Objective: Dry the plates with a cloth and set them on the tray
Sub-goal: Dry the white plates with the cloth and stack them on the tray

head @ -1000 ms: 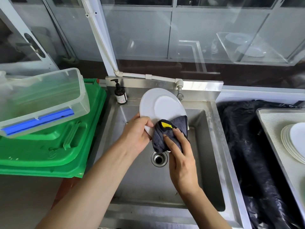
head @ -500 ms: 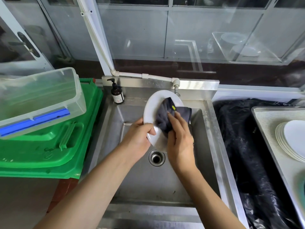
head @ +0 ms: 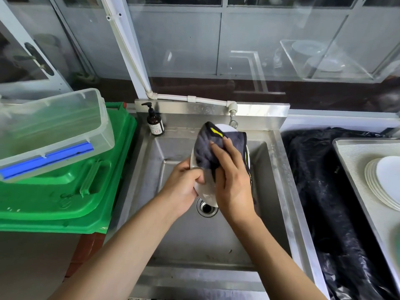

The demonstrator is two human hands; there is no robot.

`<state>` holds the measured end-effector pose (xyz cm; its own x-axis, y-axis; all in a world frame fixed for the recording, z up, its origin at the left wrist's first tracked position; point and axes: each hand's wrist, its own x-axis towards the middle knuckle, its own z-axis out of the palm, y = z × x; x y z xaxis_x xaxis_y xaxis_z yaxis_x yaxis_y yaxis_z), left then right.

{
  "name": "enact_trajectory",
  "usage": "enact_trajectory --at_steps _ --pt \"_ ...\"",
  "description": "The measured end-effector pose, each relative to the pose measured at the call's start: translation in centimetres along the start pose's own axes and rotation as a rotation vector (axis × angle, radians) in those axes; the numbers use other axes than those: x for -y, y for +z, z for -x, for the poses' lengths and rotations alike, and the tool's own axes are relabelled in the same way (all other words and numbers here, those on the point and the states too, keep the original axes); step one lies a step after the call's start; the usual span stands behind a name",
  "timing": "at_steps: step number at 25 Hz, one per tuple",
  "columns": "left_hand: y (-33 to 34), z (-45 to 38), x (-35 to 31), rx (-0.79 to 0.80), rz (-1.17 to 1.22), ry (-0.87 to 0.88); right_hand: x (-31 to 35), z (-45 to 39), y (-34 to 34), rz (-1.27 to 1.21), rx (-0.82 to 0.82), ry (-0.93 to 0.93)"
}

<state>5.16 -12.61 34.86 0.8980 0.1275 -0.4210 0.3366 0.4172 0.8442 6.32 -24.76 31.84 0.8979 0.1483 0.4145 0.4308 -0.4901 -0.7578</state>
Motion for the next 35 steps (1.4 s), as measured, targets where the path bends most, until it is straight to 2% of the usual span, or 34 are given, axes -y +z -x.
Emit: enact_trajectory --at_steps 2,3,6,7,8,11,12,13,16,18,20,25,26,29,30,35 --pt "-0.1 0.0 0.1 0.003 -0.025 0.017 -0.4 -1.1 -0.3 0.055 0.022 -0.080" --pt "0.0 0.1 0.1 0.005 -0.046 0.022 -0.9 -2.0 -0.6 0.072 -0.004 -0.054" --pt "0.1 0.5 0.2 -0.018 -0.090 0.012 -2.2 -4.1 -2.2 0.010 -0.115 0.234" --pt "0.3 0.6 0.1 -0.016 -0.097 0.008 -2.0 -4.2 -2.2 0.005 -0.128 0.267" --pt "0.4 0.7 0.0 -0.011 -0.107 0.003 -1.4 -4.0 -2.1 0.010 -0.122 0.235" --pt "0.7 0.6 0.2 -0.001 -0.086 0.011 0.5 -3.0 -0.7 0.066 -0.027 -0.083" --pt "0.6 0.5 0.2 0.002 -0.068 0.012 0.6 -3.1 -0.5 0.089 -0.007 -0.151" --pt "0.4 0.4 0.3 0.009 -0.058 0.008 0.3 -3.4 -0.6 0.097 -0.016 -0.142" --pt "0.0 0.4 -0.6 0.023 -0.033 0.007 -1.9 -4.6 -2.3 0.008 -0.151 0.193" --pt "-0.1 0.1 -0.9 0.020 -0.023 -0.002 -2.8 -4.5 -3.1 -0.023 -0.176 0.291" --pt "0.3 0.0 -0.9 0.008 0.008 -0.011 -1.7 -3.6 -2.5 -0.003 -0.173 0.174" --pt "0.6 -0.5 -0.7 0.028 0.118 0.030 0.4 -1.4 -0.9 0.033 0.035 -0.130" --pt "0.4 -0.6 -0.8 0.020 0.113 0.028 -0.2 -1.9 -1.4 0.033 0.011 -0.102" --pt "0.0 -0.3 -0.8 -0.001 0.069 -0.007 -2.0 -2.7 -2.7 0.010 -0.174 0.167" --pt "0.2 -0.2 -0.7 0.004 0.068 -0.012 -2.1 -2.5 -2.6 0.012 -0.196 0.199" --pt "0.7 -0.5 -1.0 -0.016 0.117 0.028 -1.6 0.7 -1.6 0.021 0.017 -0.085"
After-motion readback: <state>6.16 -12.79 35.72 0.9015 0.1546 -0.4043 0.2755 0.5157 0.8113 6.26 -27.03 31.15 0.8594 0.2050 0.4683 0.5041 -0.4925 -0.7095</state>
